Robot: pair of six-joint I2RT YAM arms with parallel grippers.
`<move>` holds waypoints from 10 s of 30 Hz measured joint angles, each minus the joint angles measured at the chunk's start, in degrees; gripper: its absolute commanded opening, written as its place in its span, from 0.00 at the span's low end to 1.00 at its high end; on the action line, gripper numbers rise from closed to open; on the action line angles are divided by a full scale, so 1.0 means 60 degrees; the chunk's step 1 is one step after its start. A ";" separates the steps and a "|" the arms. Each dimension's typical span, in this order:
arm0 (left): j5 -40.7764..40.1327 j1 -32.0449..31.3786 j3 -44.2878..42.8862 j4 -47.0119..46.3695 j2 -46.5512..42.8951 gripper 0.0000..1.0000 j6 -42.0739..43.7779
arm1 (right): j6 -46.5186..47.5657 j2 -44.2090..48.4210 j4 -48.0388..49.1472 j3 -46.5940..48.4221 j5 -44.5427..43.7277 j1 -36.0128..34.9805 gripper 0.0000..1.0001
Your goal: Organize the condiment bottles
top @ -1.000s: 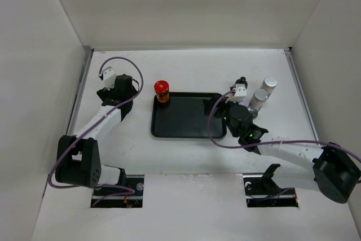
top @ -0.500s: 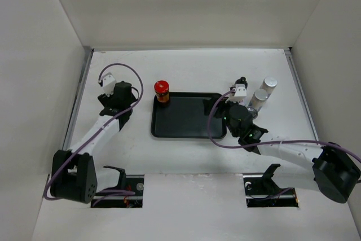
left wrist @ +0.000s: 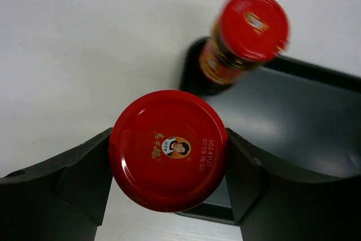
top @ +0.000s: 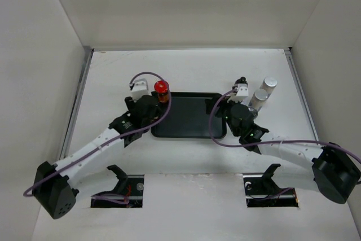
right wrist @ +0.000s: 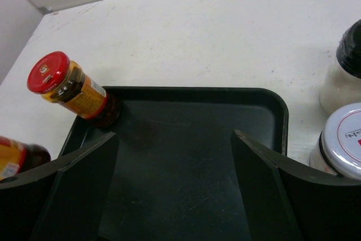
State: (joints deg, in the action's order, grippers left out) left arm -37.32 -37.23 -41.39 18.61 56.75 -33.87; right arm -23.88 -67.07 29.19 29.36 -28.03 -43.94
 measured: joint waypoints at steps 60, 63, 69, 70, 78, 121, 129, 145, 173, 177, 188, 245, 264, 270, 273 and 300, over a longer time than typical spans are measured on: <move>0.1129 -0.2725 0.2834 -0.8874 0.0634 0.35 0.1778 | -0.0062 0.3144 -0.4546 0.0255 -0.2954 0.1228 0.99; 0.0441 -0.2619 0.3585 -0.9224 0.0408 0.43 0.1701 | -0.0051 0.2998 -0.5490 0.0568 -0.3191 0.1650 1.00; -0.0645 -0.2004 0.4743 -0.9715 0.0171 0.49 0.1366 | -0.0080 0.1486 -0.6535 0.0834 -0.2769 0.2047 1.00; -0.0732 -0.1865 0.4914 -0.9861 0.0127 0.50 0.1279 | -0.0091 0.1344 -0.6663 0.0834 -0.2652 0.2131 1.00; -0.0867 -0.1566 0.5337 -1.0433 0.0109 0.67 0.0699 | -0.0492 0.1224 -0.6958 0.0867 -0.2095 0.2641 0.49; -0.1104 -0.0831 0.5836 -1.0462 -0.0922 0.78 0.0066 | 0.0951 -0.4164 -0.4164 0.6266 -0.0903 0.0572 0.87; -0.1086 -0.0801 0.5836 -1.0469 -0.0750 0.78 0.0066 | 0.0914 -0.3231 -0.5319 0.5938 -0.1231 0.3147 0.93; -0.1064 -0.0801 0.5836 -1.0491 -0.0670 0.78 0.0062 | 0.0947 -0.4703 -0.6553 0.6207 -0.1045 0.3690 0.90; -0.0991 -0.0798 0.5836 -1.0502 -0.0331 0.78 0.0011 | 0.1370 -0.3359 -0.4499 0.5016 -0.1388 0.1348 0.54; -0.0991 -0.0798 0.5836 -1.0502 -0.0324 0.78 -0.0004 | 0.1075 -0.3756 -0.4495 0.4881 -0.1228 0.1075 0.55; -0.0962 -0.0688 0.5836 -1.0506 -0.0361 0.78 -0.0007 | 0.0412 -0.4175 -0.4062 0.4320 -0.0900 0.1075 0.97; -0.1679 0.0062 0.5832 -1.0171 -0.0809 0.78 -0.0543 | -0.0215 -0.4401 -0.4335 0.5100 -0.0630 -0.2197 0.54; -0.2124 0.0535 0.5905 -0.8990 -0.1428 0.80 -0.1191 | -0.0138 -0.6462 -0.3333 0.6517 -0.0364 -0.3249 0.92; -0.1406 0.0528 0.5905 -0.8998 -0.1319 0.65 -0.1177 | -0.0248 -0.2575 -0.3279 0.3931 -0.0871 -0.2240 0.24; -0.0794 0.0503 0.5905 -0.9009 -0.1581 0.49 -0.1064 | -0.0736 -0.0470 -0.3581 0.2692 -0.1534 -0.0474 0.27; 0.0113 -0.0076 0.5905 -1.0535 -0.0841 0.58 -0.0273 | 0.0015 -0.0692 -0.5173 0.2025 -0.1399 0.4907 0.60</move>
State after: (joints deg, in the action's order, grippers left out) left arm -36.64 -37.69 -5.96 -44.60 51.70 -35.51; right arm -23.79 -71.22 -1.85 41.52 -36.42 -14.50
